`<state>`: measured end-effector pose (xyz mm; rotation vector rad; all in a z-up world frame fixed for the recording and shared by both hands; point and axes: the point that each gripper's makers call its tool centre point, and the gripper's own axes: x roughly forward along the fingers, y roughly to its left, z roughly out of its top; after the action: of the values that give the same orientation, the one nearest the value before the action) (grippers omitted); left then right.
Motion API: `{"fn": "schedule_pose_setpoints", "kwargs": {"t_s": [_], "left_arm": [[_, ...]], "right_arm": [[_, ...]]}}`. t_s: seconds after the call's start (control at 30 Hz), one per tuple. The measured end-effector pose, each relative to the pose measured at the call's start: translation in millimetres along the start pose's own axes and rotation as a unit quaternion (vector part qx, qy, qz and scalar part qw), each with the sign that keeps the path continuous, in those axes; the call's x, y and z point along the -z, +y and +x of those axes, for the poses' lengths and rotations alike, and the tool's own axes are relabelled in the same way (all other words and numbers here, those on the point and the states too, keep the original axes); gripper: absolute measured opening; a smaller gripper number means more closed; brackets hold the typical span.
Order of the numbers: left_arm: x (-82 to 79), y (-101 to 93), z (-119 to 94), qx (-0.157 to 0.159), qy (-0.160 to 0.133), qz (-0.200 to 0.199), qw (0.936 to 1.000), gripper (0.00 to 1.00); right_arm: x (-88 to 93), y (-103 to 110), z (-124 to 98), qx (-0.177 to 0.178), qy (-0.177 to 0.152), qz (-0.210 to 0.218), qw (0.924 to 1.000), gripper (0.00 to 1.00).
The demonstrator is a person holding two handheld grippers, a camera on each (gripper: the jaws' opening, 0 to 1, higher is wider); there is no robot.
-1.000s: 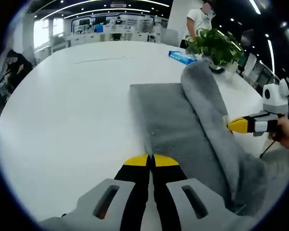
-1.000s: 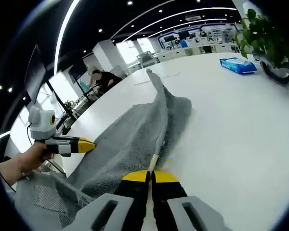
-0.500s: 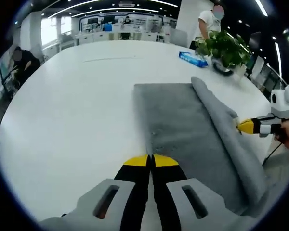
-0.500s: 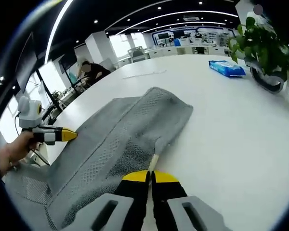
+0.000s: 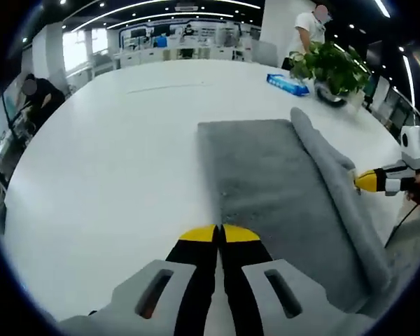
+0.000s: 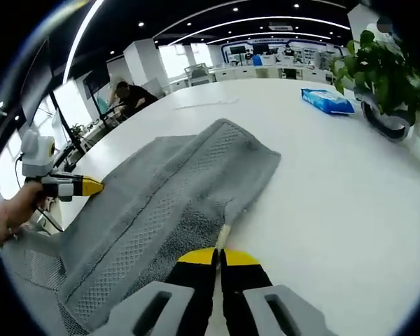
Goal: Open the folded towel by lifting each exposed corner and separating the folded layers until the towel lies flat within the target outline without major curled edges
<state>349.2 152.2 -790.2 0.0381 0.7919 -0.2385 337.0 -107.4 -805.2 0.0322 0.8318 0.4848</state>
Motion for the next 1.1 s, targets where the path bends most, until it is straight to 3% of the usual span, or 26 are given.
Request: {"fn": "schedule_pose_setpoints", "kwargs": {"t_s": [0.13,0.3,0.47,0.63,0.87,1.1], "left_arm": [[0.7,0.8,0.1,-0.013,0.004,0.052,0.9986,0.01],[4.8,7.4,1.2,-0.021,0.013,0.04,0.9989,0.01],[7.6,6.2,2.1,-0.026,0.02,0.059,0.9977,0.01],[10.7,8.2,2.4,-0.027,0.026,0.06,0.9975,0.01],[10.7,7.7,3.0,-0.021,0.03,0.081,0.996,0.01],[9.9,13.8,5.7,0.009,0.057,0.1,0.9933,0.01]], "right_arm": [[2.3,-4.9,-1.5,0.017,0.007,-0.012,0.9998,0.0],[5.1,-13.2,-5.2,0.041,0.021,-0.053,0.9975,0.0],[6.7,-19.5,-7.7,0.057,0.029,-0.084,0.9944,0.0],[8.5,-28.8,-12.3,0.072,0.036,-0.093,0.9924,0.0],[10.5,-40.7,-17.0,0.077,0.042,-0.083,0.9927,0.0],[8.3,-59.1,-19.8,0.088,0.067,-0.136,0.9844,0.0]]}}
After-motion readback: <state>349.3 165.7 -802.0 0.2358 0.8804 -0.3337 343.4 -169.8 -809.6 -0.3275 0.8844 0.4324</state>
